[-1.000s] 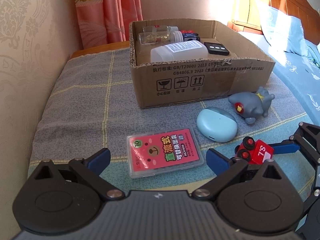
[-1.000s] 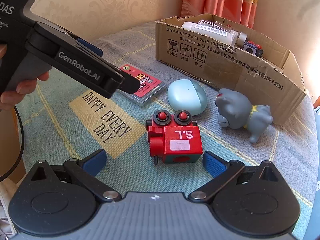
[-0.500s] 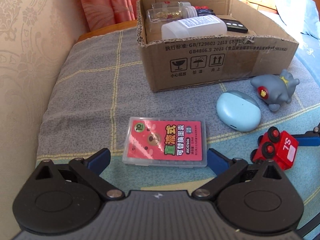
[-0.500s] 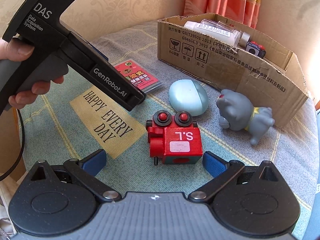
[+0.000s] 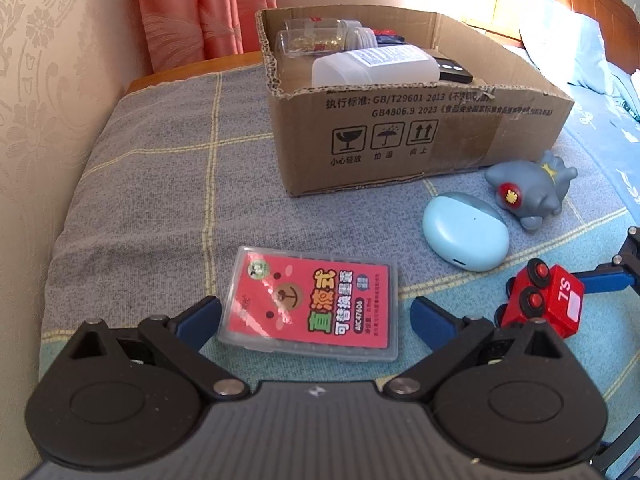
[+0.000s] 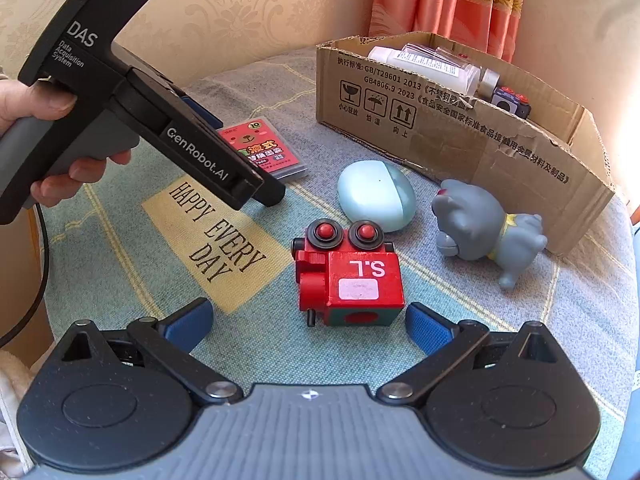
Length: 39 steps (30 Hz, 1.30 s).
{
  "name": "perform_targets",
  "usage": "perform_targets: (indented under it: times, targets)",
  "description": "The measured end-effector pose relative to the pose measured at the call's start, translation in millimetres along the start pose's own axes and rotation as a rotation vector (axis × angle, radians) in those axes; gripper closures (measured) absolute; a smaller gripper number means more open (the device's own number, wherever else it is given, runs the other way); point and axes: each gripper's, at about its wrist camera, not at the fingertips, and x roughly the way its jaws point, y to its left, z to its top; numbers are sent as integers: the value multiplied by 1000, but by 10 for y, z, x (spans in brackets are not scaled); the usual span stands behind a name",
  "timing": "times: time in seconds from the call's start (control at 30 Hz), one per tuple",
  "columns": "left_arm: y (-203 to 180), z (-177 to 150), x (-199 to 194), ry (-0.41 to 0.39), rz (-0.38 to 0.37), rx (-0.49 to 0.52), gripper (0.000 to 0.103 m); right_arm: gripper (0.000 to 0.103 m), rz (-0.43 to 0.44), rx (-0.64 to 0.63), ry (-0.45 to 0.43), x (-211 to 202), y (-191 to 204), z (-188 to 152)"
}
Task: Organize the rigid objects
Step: 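Close the left gripper on the pink card pack while the right gripper grasps the red robot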
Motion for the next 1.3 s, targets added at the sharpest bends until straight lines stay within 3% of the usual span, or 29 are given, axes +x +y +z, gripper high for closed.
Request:
perform_targets:
  times: [0.1, 0.57, 1.07, 1.17, 1.3]
  targets:
    - [-25, 19, -18, -14, -9, 9, 11, 0, 5, -6, -2, 1, -7, -2]
    - [-8, -46, -67, -23, -9, 7, 11, 0, 37, -46, -12, 99, -43, 108]
    - [-15, -75, -86, -51, -17, 16, 11, 0, 0, -35, 28, 137, -5, 207]
    - [-17, -84, -87, -56, -17, 16, 11, 4, 3, -60, 36, 114, 11, 227]
    - [-11, -83, -87, -56, -17, 17, 11, 18, 5, -49, 46, 82, -6, 247]
